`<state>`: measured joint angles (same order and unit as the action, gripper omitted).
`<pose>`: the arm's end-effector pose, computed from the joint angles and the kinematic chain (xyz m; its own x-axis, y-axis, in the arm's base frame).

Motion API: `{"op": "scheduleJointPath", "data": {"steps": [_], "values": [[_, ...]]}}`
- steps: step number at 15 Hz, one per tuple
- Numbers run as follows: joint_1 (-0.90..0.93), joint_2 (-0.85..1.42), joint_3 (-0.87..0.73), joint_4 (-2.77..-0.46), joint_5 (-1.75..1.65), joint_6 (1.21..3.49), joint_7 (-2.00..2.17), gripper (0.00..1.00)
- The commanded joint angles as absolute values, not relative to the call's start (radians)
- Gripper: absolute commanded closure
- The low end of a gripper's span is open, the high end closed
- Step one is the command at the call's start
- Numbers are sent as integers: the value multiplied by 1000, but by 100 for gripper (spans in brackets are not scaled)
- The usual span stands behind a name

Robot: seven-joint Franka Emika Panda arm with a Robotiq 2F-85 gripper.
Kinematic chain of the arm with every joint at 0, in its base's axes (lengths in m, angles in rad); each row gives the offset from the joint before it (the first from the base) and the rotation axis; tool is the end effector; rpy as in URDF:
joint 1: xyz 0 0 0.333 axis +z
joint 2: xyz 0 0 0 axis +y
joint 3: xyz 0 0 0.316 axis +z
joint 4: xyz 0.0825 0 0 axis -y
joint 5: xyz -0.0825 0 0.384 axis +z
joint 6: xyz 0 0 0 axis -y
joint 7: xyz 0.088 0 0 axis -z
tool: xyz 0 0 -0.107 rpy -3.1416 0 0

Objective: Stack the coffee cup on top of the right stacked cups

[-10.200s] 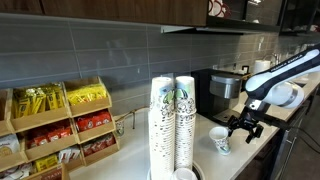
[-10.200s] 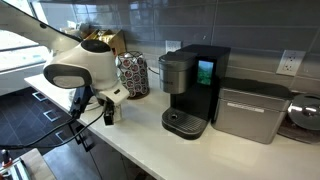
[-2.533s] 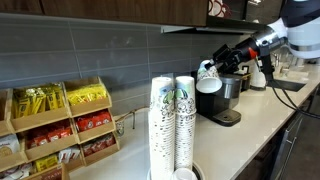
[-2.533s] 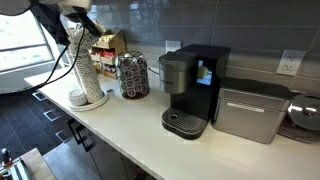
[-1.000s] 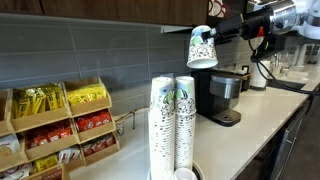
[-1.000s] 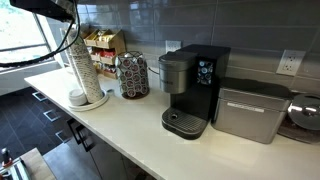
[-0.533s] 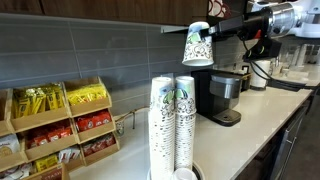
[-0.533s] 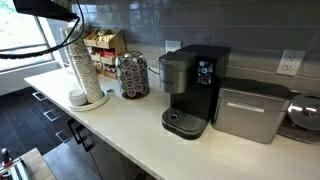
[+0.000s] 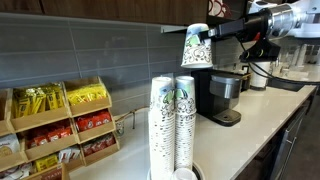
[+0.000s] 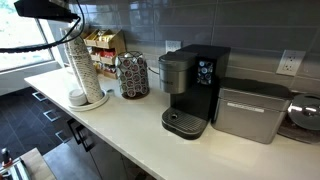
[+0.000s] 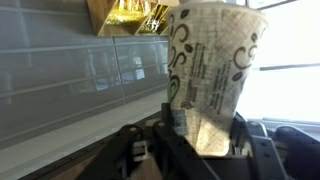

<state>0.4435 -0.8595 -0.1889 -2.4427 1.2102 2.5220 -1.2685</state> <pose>0.3417 0.0520 0.6734 0.1932 0.0326 0.9806 0.7840 -0.6060 -0.1344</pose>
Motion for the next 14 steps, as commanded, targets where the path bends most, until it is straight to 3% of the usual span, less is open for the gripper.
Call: {"op": "scheduleJointPath", "data": {"steps": [1,14], "values": [[388,-847,-158,-2444,1330,2450,-1423,71],[128,-792,-5,-2470,1489,2286,-1715,71]]}}
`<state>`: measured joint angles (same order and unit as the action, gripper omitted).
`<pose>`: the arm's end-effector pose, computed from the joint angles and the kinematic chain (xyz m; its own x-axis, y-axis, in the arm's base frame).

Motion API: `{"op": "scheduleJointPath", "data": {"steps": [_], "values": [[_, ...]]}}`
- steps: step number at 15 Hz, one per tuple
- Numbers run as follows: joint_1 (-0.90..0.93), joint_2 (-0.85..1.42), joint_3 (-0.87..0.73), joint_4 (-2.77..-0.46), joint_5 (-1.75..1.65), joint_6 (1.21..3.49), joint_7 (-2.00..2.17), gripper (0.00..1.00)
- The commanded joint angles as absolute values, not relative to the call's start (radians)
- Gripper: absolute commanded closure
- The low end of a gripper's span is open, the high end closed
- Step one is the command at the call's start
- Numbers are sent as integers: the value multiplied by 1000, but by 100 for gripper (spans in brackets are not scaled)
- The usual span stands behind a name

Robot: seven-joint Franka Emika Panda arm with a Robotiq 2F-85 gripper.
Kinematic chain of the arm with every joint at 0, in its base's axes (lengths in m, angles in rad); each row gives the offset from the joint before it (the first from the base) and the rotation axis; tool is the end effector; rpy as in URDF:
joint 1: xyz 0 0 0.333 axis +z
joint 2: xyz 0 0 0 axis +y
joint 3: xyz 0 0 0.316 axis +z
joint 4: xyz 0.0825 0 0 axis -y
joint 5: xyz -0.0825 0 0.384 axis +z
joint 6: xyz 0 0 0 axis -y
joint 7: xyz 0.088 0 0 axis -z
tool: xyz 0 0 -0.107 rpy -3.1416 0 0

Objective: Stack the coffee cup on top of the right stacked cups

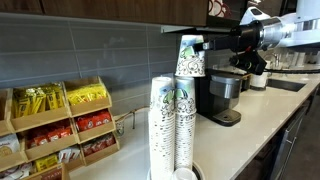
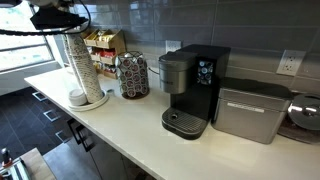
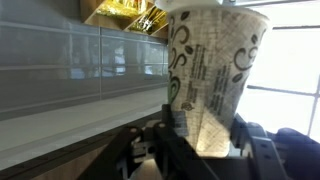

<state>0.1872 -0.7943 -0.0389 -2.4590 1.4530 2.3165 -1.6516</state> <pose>0.3528 0.0672 0.6446 0.0102 0.1476 0.9890 0.8403 -0.5374 0.0716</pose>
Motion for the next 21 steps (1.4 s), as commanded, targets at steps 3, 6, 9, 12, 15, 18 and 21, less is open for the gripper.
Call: {"op": "scheduleJointPath", "data": {"steps": [3,6,9,12,15,18,21], "values": [[103,-790,14,-2475,1500,2287,-1739,71],[92,-785,25,-2476,1524,2287,-1769,71],[83,-777,36,-2477,1549,2286,-1788,71],[74,-768,48,-2480,1564,2286,-1805,71],[68,-760,57,-2482,1574,2286,-1817,71],[60,-754,64,-2485,1565,2284,-1812,71],[55,-752,69,-2489,1559,2283,-1801,63]]}}
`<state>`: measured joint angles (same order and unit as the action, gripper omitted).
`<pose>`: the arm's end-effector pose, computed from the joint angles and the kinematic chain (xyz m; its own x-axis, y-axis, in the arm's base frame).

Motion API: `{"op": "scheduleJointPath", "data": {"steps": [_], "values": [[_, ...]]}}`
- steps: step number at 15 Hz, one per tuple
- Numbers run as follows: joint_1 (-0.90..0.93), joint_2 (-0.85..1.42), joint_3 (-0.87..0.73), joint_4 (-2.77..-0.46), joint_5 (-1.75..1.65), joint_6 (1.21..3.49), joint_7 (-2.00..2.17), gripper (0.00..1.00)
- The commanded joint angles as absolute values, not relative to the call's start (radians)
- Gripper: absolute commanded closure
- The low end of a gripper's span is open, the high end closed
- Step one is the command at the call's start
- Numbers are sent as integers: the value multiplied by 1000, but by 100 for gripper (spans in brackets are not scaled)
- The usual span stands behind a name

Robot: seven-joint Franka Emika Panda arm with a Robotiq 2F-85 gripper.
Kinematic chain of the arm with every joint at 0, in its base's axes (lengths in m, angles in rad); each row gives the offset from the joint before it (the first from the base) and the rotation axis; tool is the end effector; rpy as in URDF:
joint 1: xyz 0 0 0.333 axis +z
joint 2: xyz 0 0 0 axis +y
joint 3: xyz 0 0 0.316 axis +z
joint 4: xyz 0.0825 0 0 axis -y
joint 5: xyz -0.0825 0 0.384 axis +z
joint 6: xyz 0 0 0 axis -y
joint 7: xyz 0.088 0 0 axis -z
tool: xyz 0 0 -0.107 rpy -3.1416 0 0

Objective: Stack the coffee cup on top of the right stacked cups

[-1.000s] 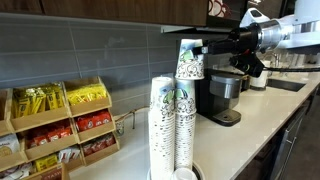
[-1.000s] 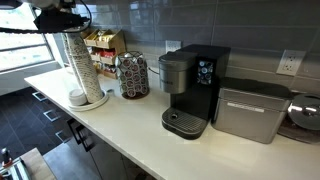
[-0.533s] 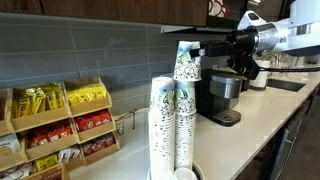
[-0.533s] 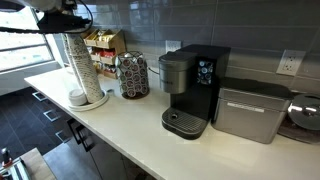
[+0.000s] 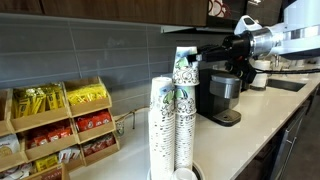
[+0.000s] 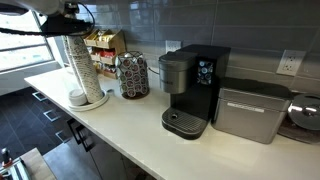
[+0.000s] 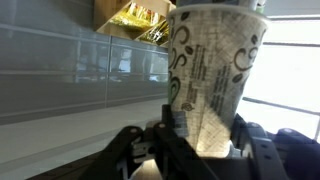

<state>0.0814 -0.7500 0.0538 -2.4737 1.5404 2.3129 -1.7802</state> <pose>0.3664 0.0746 0.6209 -0.0273 0.2044 0.9785 0.8202 -0.5550 0.1388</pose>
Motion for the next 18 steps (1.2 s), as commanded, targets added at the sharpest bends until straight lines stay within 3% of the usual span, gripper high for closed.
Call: {"op": "scheduleJointPath", "data": {"steps": [1,3,6,18], "values": [[52,-752,73,-2490,1558,2290,-1794,21],[51,-753,74,-2488,1558,2288,-1789,22],[48,-759,74,-2483,1550,2284,-1781,1],[1,-791,114,-2415,1352,2295,-1529,0]]}}
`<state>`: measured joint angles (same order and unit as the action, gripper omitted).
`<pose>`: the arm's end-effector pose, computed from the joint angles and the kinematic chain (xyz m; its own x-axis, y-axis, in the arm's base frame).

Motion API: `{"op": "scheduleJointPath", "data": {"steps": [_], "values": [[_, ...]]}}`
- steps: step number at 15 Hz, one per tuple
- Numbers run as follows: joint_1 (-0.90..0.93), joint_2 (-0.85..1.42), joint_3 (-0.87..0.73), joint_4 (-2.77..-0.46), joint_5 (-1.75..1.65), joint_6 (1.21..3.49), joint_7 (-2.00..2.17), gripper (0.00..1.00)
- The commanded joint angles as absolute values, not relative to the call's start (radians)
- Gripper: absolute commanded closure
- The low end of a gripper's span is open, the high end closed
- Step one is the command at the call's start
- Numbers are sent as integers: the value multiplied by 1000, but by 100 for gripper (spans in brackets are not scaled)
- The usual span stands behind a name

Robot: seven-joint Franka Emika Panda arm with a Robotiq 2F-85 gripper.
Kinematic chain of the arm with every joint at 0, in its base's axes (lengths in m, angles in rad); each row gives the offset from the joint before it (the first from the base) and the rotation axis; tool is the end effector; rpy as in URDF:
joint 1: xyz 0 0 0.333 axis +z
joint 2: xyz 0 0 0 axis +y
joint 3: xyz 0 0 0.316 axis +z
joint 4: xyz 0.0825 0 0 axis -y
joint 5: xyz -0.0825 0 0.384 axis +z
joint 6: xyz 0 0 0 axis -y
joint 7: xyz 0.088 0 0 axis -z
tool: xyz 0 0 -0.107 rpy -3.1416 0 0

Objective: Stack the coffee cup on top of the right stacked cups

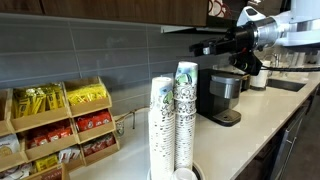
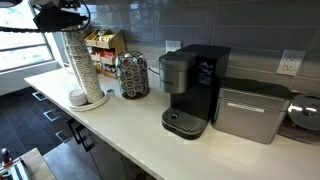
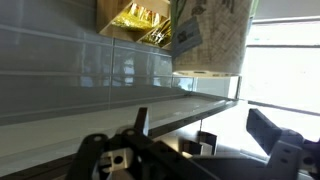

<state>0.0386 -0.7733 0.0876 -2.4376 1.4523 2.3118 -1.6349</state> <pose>0.3595 0.0753 0.6455 0.0243 0.2245 0.9742 0.8091 -0.5768 0.1127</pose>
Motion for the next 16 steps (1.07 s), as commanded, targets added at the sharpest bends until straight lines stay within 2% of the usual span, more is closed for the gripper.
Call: {"op": "scheduleJointPath", "data": {"steps": [1,16], "values": [[-3,-790,117,-2403,1305,2293,-1494,0],[79,-726,104,-2251,766,2266,-1061,0]]}}
